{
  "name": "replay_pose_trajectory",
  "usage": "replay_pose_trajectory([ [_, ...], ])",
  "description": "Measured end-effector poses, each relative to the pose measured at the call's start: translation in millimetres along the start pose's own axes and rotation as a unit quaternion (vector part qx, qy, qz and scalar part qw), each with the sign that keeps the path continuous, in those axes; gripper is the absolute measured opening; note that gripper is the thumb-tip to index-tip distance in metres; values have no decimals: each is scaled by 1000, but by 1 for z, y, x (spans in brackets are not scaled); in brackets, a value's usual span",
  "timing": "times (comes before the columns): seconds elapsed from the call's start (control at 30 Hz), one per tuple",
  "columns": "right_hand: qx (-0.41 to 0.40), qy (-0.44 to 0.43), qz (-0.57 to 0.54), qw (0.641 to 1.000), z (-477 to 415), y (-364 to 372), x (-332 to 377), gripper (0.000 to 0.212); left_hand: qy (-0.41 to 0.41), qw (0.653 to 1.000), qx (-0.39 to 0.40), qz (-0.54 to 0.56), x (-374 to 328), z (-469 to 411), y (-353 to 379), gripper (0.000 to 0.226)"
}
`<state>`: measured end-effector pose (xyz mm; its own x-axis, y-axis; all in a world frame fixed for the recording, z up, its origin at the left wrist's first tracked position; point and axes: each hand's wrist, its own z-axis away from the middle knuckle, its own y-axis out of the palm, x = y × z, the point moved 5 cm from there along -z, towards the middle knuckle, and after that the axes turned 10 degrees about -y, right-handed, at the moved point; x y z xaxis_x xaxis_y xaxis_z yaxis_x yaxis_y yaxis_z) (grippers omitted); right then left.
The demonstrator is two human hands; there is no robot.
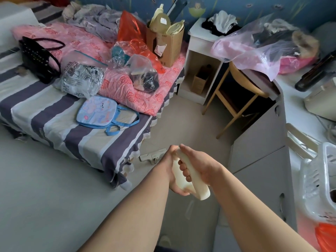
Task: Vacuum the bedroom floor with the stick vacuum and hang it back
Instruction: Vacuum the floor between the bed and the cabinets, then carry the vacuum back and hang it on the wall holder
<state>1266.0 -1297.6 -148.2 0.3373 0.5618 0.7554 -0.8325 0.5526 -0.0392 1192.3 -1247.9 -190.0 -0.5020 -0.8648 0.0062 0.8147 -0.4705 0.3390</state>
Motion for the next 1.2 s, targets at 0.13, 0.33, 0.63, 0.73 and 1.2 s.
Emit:
replay_pose_trajectory([
  [0.13,2,-8,14,1000,3,-5,-6,46,1,1000,-6,28,9,0,4,36],
  [0.33,11,-10,19,1000,7,-11,-16,47,4,999,8,41,21,-12,3,49],
  [0.63,18,-13,27,999,14,-14,-27,49,15,996,32,84,43,-19,3,70],
  [0.73,19,-22,22,999,17,-14,-29,49,21,994,33,104,50,-18,1,69],
  [1.2,78,-30,-14,996,26,20,-5,45,63,981,52,177,67,-1,-24,62],
])
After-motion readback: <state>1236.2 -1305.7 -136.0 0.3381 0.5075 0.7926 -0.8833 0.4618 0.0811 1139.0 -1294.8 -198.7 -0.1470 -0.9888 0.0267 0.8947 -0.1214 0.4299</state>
